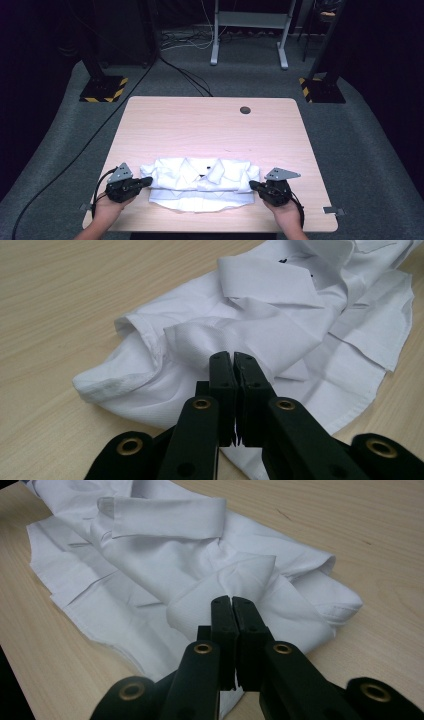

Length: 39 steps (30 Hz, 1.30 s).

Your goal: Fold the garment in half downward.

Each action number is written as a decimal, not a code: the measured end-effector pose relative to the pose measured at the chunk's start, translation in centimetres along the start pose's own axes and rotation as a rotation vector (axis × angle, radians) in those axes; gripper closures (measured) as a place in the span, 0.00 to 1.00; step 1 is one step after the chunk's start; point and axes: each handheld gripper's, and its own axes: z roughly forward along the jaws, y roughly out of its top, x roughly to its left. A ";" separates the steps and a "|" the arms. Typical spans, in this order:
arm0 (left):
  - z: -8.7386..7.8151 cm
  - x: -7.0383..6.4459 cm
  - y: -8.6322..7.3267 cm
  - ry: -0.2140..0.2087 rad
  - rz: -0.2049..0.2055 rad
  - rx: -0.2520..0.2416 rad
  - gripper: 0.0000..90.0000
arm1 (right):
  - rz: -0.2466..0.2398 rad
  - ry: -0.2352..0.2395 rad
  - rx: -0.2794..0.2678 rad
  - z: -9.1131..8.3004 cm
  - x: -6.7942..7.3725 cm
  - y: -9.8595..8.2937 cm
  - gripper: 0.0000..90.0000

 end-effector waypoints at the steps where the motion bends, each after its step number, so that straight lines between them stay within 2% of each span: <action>1: 0.0 0.0 0.0 0.000 0.000 0.001 0.97 | -0.001 0.002 0.004 0.0 0.0 0.0 0.99; 39: 1.4 -0.3 -2.0 -0.012 -0.004 0.095 0.96 | 0.032 0.014 0.107 1.9 -0.3 -2.0 0.98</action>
